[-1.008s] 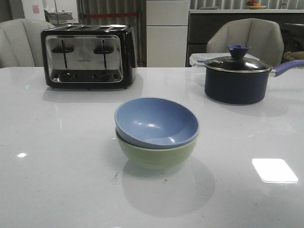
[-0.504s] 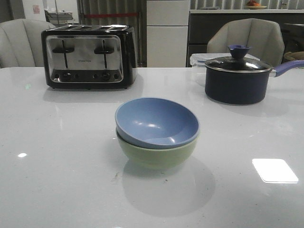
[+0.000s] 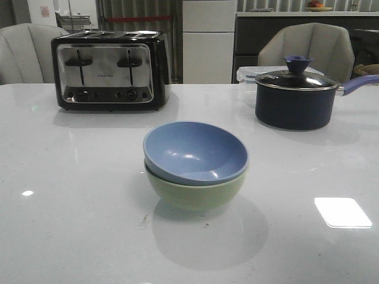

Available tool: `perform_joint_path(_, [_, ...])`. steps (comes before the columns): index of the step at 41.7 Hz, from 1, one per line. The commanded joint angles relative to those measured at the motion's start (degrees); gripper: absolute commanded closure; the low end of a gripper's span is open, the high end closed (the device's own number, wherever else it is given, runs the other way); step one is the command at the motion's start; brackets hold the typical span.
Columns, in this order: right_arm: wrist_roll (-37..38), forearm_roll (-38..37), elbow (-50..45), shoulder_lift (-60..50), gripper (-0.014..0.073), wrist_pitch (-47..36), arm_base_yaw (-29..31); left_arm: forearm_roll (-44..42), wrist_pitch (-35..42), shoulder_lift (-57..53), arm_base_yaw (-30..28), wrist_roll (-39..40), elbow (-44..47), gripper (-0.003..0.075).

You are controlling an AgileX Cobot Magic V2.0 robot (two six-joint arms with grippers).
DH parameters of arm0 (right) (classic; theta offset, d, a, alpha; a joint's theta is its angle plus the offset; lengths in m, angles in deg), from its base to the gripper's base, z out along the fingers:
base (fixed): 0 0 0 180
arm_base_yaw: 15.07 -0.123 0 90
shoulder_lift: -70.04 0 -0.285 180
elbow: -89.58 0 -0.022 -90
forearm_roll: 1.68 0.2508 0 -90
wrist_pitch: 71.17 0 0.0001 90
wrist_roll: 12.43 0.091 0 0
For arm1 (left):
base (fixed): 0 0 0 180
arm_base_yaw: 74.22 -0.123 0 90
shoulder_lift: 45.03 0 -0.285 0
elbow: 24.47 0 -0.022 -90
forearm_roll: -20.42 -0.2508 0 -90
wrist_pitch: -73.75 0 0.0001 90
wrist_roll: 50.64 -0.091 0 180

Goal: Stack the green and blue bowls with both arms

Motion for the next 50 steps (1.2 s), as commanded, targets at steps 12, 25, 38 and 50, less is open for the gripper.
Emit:
perform_joint_path(12, [-0.7,0.2,1.6,-0.4,0.0564,-2.8,0.2,0.0,13.1,-2.4,-0.1,0.1,2.5,0.0626])
perform_joint_path(25, [-0.7,0.2,1.6,-0.4,0.0564,-2.8,0.2,-1.1,15.0,-2.4,-0.1,0.1,2.5,0.0626])
perform_joint_path(38, [-0.7,0.2,1.6,-0.4,0.0564,-2.8,0.2,-1.1,14.7,-2.4,-1.8,0.1,2.5,0.0626])
perform_joint_path(50, [-0.7,0.2,1.6,-0.4,0.0564,-2.8,0.2,-1.1,14.7,-2.3,-1.5,0.1,2.5,0.0627])
